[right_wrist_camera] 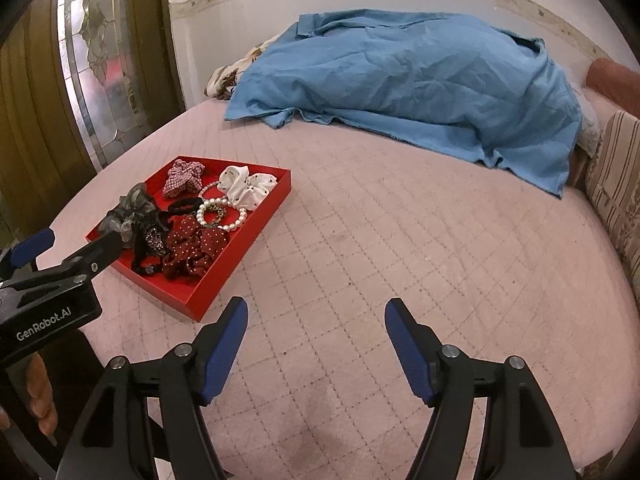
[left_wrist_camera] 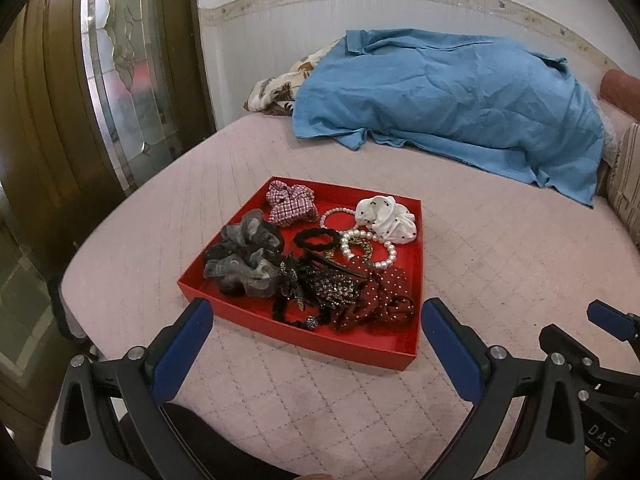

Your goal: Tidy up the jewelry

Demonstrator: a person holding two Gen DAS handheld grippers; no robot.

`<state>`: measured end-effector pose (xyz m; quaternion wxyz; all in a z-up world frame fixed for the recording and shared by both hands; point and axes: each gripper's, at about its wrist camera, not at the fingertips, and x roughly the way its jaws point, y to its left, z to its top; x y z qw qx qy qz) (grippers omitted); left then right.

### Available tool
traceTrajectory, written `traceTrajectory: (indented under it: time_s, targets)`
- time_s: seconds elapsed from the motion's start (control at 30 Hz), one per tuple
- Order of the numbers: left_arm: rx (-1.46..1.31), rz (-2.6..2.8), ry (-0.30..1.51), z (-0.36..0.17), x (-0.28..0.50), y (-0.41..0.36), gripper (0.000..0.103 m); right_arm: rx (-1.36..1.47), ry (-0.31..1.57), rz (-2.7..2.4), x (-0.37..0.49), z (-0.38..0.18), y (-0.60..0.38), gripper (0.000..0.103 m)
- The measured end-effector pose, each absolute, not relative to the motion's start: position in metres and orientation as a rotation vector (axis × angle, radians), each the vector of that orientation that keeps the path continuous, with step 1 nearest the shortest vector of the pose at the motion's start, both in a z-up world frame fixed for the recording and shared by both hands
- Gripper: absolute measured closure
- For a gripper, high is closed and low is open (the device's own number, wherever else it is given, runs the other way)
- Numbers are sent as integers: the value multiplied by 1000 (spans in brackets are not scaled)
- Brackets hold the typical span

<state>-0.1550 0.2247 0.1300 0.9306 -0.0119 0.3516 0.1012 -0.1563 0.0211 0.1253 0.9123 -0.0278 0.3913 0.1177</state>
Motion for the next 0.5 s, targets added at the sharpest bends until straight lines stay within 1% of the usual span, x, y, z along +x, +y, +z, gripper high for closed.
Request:
traceTrajectory:
  time_s: [0.5]
  targets:
    - [-76, 190, 776, 113, -154, 247, 0, -96, 818, 211, -153, 125, 38, 25]
